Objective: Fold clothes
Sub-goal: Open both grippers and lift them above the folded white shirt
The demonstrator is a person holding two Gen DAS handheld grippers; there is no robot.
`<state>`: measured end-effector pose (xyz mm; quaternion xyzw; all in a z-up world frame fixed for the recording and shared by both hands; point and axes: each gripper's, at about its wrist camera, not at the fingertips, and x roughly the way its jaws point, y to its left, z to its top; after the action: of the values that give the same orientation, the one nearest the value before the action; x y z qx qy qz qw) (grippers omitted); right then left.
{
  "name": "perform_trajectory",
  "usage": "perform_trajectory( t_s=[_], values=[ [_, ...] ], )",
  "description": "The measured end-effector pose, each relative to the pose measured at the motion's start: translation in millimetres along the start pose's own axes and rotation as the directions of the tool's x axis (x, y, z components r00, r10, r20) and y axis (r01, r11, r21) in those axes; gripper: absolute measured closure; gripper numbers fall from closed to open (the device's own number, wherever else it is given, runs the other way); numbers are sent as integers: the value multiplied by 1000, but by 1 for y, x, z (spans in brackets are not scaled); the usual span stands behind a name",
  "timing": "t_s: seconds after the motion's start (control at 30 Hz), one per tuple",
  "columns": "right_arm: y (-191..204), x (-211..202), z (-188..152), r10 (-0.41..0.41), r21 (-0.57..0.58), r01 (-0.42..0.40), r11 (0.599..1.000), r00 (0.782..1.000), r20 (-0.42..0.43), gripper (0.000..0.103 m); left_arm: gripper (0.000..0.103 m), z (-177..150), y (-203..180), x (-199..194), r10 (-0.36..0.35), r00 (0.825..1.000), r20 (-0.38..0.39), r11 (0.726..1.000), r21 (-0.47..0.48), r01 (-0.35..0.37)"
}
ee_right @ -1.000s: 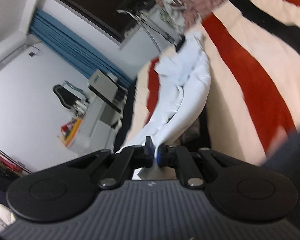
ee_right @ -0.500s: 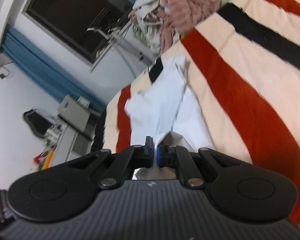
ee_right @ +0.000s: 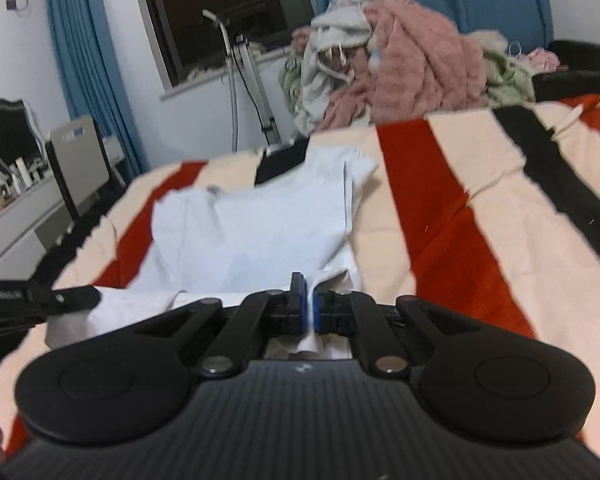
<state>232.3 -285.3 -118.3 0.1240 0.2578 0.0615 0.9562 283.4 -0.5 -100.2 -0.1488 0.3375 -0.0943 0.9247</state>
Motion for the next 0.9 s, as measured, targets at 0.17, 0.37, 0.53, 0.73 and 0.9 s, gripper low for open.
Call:
perform_trajectory(
  t_s=[0.17,0.37,0.53,0.73,0.9],
  values=[
    [-1,19,-8,-17,-17,17,1000,999,-49,97,95,-6,13,30,-2,999,-47,1000,-15,1],
    [3,6,-3,-9,-6,8,1000,1000,-28,95,89,-5,1,6,23,1000,-12,999,40,-23],
    [12,-20,4,32,-34,-32,999,999,-4,13,39,-6,-17,-38,46,998,40,991,121,-51],
    [27,-71,5,40,-70,-33,997,995,89,15,16,-14,-34,-93,53,989,140,981,178,-78],
    [33,-107,-1,40,-86,-30,996,992,121,15,12,-27,-43,-127,61,982,181,975,199,-98]
  ],
)
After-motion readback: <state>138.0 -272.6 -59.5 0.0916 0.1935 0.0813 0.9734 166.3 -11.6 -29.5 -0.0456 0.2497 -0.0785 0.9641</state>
